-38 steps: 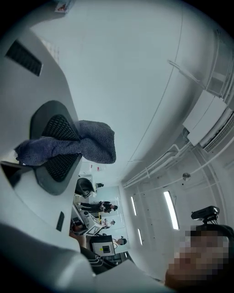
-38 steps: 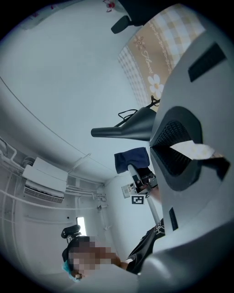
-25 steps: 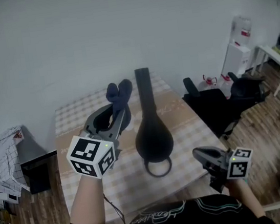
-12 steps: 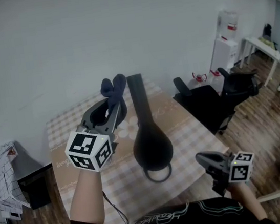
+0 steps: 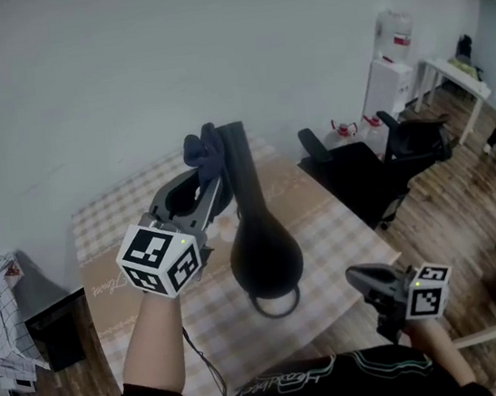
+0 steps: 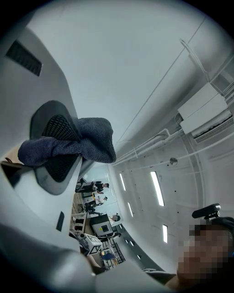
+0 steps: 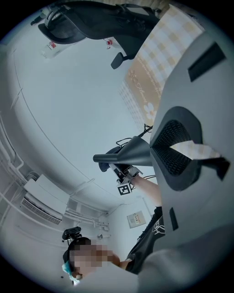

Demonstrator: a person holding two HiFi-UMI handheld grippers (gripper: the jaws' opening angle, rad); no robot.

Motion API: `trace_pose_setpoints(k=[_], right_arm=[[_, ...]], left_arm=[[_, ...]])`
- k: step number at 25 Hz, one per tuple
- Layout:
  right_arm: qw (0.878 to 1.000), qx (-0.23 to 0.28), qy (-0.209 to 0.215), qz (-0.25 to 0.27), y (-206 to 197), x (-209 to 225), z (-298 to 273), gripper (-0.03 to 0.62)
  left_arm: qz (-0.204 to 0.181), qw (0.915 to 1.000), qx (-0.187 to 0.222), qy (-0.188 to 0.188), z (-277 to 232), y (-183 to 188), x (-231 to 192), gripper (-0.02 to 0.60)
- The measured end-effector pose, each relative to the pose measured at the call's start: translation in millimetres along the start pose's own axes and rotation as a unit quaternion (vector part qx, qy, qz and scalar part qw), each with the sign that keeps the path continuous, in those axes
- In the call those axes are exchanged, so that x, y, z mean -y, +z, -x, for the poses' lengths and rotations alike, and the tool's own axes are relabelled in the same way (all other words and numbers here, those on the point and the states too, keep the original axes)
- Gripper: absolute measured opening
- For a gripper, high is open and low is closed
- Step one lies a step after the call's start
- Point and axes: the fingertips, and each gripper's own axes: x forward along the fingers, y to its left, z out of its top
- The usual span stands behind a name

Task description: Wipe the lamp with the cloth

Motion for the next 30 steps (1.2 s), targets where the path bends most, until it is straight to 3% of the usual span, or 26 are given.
trace_pose_setpoints(k=[15, 30], right_arm=[[1.0, -0.008, 0.02, -0.009, -15.8, -11.7, -19.9, 0.011], [0.999, -0.008, 0.041, -0.026, -35.0, -23.8, -36.5, 0.011]], left_arm=[[-0.022, 0.9978, -0.021, -0.059, 12.2, -21.6, 27.3, 0.072], [-0.01, 0.9927, -0.045, -0.111, 31.1, -52.8, 50.6, 0.072]])
